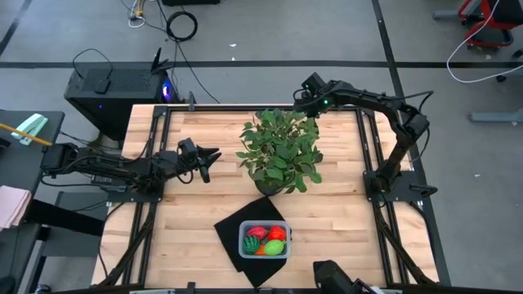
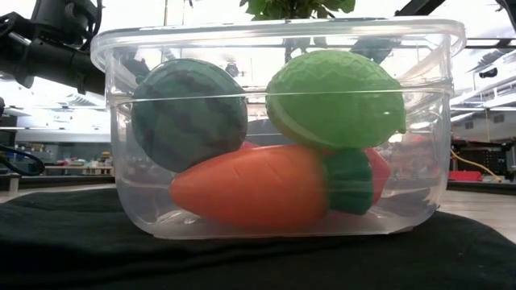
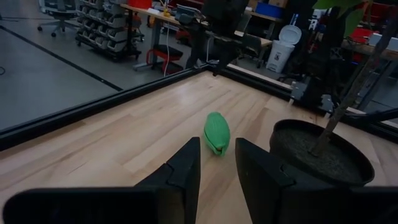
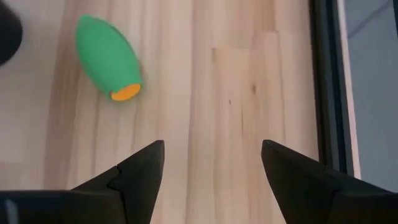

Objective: Pick and placing Produce into tupperware
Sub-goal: Put the green corn into the transparent bin

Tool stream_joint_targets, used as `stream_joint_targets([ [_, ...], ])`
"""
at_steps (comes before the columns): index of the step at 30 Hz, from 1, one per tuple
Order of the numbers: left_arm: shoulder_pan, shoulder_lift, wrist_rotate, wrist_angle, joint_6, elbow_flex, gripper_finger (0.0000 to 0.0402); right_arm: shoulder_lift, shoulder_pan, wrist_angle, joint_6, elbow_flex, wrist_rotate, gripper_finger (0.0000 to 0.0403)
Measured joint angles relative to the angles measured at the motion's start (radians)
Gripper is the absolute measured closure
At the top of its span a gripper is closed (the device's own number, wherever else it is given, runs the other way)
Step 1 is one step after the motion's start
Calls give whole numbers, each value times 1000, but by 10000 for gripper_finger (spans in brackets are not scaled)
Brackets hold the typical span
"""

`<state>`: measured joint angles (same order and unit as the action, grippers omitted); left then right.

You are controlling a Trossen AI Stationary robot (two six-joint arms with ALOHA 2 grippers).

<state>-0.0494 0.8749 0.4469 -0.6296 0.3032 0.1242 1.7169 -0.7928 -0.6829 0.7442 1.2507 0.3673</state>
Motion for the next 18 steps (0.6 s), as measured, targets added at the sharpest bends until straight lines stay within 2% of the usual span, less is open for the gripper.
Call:
stream_joint_targets([
  [7, 0, 0, 0, 0, 27, 0, 294, 2, 4, 7, 154, -40, 5, 135],
  [18, 0, 0, -2, 5, 53, 0, 294, 3, 45, 27, 134, -97, -10, 135],
])
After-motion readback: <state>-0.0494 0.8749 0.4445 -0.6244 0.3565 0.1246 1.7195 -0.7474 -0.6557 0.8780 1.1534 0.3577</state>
